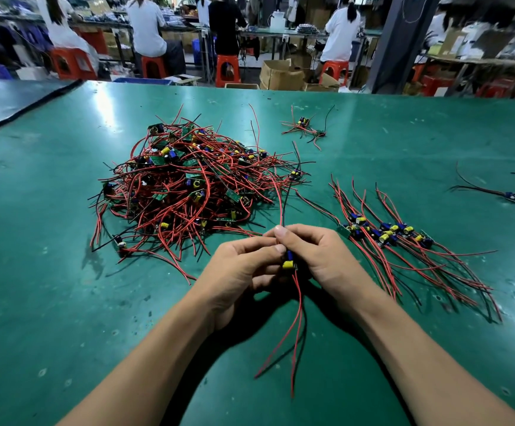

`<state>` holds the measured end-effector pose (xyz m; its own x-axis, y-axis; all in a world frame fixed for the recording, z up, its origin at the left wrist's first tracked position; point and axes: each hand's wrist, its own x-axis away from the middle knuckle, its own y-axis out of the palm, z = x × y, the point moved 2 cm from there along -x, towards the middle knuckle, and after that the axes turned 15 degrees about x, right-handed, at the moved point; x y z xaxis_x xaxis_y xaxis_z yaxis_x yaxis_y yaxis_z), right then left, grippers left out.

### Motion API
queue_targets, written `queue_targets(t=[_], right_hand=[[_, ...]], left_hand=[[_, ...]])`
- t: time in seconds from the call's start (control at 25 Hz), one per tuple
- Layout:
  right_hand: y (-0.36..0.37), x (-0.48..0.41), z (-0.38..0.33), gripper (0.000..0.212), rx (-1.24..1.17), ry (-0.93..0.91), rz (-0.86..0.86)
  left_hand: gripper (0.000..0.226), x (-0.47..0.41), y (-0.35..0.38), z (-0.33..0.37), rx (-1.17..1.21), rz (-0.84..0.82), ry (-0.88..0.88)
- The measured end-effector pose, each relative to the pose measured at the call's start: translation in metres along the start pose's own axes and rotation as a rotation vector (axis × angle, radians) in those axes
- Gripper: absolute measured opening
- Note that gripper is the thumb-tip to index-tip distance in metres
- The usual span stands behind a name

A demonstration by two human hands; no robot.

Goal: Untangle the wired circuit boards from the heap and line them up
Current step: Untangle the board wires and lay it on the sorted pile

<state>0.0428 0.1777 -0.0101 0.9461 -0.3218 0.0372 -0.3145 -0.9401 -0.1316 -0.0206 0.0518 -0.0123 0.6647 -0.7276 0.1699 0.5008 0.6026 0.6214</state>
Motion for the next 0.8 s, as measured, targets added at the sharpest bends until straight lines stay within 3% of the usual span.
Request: queue_targets(t=[0.16, 0.36, 0.48, 0.68, 0.8], right_hand=[[0.0, -0.002, 0.003, 0.03, -0.172, 0.045, -0.066], [-0.009, -0.002, 0.002, 0.024, -0.025, -0.013, 0.071], [-0.007, -0.001, 0.002, 0.02, -0.068, 0.006, 0.018], [-0.007, 0.004, 0.0, 0.024, -0.064, 0.065, -0.156], [-0.009, -0.001, 0.003, 0.02, -0.003, 0.067, -0.043]], left_hand=[[0.011, -0.002, -0.001, 0.001, -0.055, 0.034, 0.04], [0.014, 0.0, -0.002, 0.001, -0.034, -0.042, -0.049], [0.017, 0.002, -0.002, 0.001, -0.039, -0.106, -0.096], [0.012, -0.001, -0.003, -0.004, -0.161, -0.066, 0.003], [0.011, -0.003, -0.002, -0.004, -0.214, -0.016, 0.021]])
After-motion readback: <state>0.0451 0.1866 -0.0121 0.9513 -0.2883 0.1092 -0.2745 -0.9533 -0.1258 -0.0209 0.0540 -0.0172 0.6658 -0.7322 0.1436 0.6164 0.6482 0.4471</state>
